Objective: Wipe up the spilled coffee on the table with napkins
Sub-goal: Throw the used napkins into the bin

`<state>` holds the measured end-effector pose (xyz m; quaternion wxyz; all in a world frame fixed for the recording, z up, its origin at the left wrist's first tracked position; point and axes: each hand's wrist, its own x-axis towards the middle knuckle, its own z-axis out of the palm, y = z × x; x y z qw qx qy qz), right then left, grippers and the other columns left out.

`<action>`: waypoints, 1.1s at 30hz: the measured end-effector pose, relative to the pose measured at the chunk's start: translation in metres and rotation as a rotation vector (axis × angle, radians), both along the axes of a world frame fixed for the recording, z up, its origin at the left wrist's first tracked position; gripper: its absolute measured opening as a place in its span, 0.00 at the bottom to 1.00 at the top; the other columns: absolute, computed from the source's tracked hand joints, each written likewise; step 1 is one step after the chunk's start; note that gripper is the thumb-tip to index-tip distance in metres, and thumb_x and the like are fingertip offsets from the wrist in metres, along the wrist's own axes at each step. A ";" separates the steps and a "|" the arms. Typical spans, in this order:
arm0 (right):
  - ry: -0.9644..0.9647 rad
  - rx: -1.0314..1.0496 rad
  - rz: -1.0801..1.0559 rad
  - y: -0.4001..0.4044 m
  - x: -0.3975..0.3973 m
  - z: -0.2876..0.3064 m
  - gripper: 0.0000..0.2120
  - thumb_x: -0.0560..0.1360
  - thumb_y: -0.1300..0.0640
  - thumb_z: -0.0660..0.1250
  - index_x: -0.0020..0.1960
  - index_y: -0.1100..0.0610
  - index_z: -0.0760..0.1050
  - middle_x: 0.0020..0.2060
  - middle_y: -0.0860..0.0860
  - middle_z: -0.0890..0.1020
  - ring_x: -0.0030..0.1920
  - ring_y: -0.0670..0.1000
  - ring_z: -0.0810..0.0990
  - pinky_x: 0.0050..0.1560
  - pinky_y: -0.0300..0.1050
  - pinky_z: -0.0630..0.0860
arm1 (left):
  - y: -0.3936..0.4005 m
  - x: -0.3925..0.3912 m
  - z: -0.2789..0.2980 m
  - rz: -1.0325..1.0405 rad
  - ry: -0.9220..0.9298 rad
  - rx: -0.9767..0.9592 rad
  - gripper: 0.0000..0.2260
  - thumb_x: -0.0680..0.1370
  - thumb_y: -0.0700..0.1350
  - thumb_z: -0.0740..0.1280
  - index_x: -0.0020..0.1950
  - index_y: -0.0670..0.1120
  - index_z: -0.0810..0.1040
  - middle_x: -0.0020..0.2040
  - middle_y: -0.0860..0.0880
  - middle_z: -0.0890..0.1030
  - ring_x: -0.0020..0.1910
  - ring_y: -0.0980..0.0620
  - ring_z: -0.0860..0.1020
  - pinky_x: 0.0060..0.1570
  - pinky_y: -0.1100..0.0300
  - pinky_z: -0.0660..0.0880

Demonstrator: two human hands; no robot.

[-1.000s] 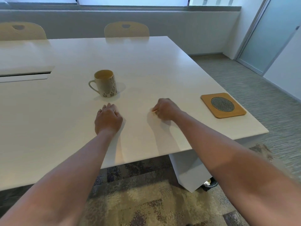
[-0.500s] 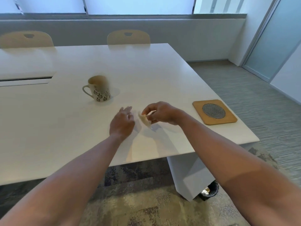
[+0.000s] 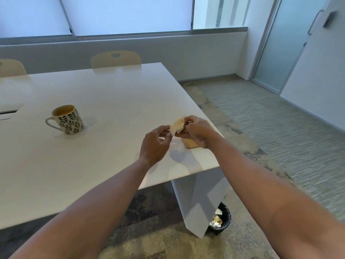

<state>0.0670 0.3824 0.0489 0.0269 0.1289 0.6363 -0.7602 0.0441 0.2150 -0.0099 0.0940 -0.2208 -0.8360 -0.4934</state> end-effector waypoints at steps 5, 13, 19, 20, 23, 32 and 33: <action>0.023 -0.008 -0.076 0.054 0.017 -0.001 0.16 0.74 0.77 0.60 0.58 0.63 0.71 0.58 0.65 0.77 0.51 0.59 0.82 0.42 0.50 0.83 | 0.056 0.009 0.005 -0.110 0.020 0.043 0.13 0.78 0.49 0.69 0.61 0.50 0.81 0.48 0.57 0.85 0.46 0.63 0.82 0.44 0.68 0.78; 0.092 0.150 -0.206 0.134 0.054 0.002 0.10 0.74 0.70 0.67 0.52 0.59 0.75 0.44 0.52 0.81 0.44 0.48 0.80 0.42 0.41 0.79 | 0.149 0.029 0.007 -0.080 -0.005 0.138 0.12 0.77 0.50 0.71 0.58 0.49 0.82 0.43 0.56 0.84 0.42 0.59 0.83 0.44 0.60 0.80; 0.139 0.214 -0.292 0.182 0.072 -0.002 0.09 0.75 0.69 0.67 0.47 0.55 0.76 0.45 0.51 0.83 0.42 0.46 0.82 0.42 0.39 0.81 | 0.211 0.056 0.004 -0.085 -0.101 0.285 0.11 0.78 0.47 0.70 0.61 0.50 0.81 0.38 0.57 0.85 0.38 0.56 0.84 0.36 0.62 0.78; 0.144 0.220 -0.306 0.188 0.075 -0.004 0.09 0.75 0.68 0.67 0.47 0.55 0.77 0.44 0.51 0.83 0.42 0.46 0.82 0.42 0.39 0.81 | 0.220 0.061 0.004 -0.092 -0.134 0.316 0.11 0.79 0.46 0.69 0.61 0.50 0.81 0.38 0.57 0.85 0.39 0.55 0.84 0.37 0.60 0.80; 0.150 0.214 -0.330 0.205 0.084 -0.012 0.09 0.73 0.68 0.69 0.47 0.54 0.77 0.45 0.50 0.83 0.43 0.47 0.83 0.43 0.40 0.80 | 0.248 0.075 0.003 -0.093 -0.244 0.428 0.12 0.80 0.42 0.66 0.63 0.48 0.80 0.44 0.54 0.85 0.43 0.52 0.85 0.42 0.56 0.82; 0.114 0.169 -0.425 0.235 0.105 -0.051 0.11 0.74 0.72 0.63 0.53 0.61 0.77 0.45 0.54 0.84 0.41 0.49 0.84 0.41 0.41 0.81 | 0.309 0.120 -0.016 -0.051 -0.509 0.687 0.15 0.86 0.42 0.52 0.64 0.48 0.77 0.56 0.45 0.82 0.54 0.46 0.81 0.50 0.54 0.78; 0.095 0.173 -0.433 0.239 0.108 -0.057 0.12 0.74 0.72 0.63 0.54 0.61 0.77 0.46 0.55 0.83 0.42 0.49 0.84 0.42 0.41 0.81 | 0.313 0.122 -0.021 -0.057 -0.522 0.673 0.16 0.86 0.42 0.52 0.64 0.48 0.77 0.57 0.45 0.82 0.54 0.46 0.81 0.51 0.54 0.78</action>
